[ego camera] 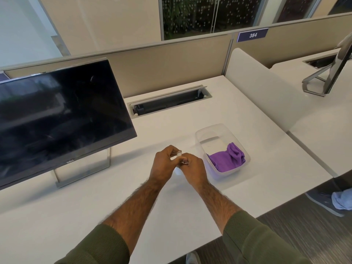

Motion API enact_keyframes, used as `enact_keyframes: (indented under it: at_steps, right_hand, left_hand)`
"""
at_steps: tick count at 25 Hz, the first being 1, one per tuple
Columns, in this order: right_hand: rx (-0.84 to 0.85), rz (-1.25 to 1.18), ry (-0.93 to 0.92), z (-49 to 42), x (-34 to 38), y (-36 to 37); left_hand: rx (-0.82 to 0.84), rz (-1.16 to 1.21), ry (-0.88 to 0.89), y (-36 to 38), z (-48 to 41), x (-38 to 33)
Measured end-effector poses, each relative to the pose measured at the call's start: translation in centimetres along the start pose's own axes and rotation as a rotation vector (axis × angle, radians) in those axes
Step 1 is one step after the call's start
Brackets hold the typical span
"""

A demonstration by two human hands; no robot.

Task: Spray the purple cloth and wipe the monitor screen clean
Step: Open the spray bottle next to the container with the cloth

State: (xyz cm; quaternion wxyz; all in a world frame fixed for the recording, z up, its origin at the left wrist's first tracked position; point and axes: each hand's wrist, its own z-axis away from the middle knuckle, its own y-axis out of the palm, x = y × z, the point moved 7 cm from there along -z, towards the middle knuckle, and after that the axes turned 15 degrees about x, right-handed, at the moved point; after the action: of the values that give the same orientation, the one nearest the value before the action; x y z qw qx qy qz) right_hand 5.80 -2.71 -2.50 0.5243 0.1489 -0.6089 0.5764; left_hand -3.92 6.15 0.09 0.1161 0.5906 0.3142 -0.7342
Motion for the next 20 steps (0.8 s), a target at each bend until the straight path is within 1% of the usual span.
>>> enact_keyframes:
  at_steps: [2,4,8,10,12,14,20]
  right_hand:
    - [-0.005,-0.012,0.005,0.0,-0.2,0.1]
    - [0.007,-0.031,0.016,-0.1,-0.2,0.3]
    - [0.045,-0.040,0.050,-0.1,-0.3,0.3]
    - [0.049,-0.045,0.041,0.2,0.0,0.2]
    - [0.047,-0.056,0.044,0.5,0.0,0.0]
    - [0.049,-0.041,0.038,0.6,-0.1,-0.1]
    - [0.056,0.003,0.015,1.1,0.1,-0.2]
  left_hand:
    - [0.029,-0.021,0.007,-0.2,0.3,0.0]
    - [0.016,-0.054,0.011,-0.4,0.4,-0.5]
    - [-0.088,-0.041,0.047,-1.4,0.2,-2.2]
    - [-0.153,-0.083,0.048,-2.2,1.0,-1.7]
    - [-0.162,-0.183,0.007,-2.5,2.5,0.3]
    - [-0.135,-0.270,-0.051,-2.4,4.1,3.0]
    - [-0.051,-0.442,-0.142,-1.7,6.6,9.1]
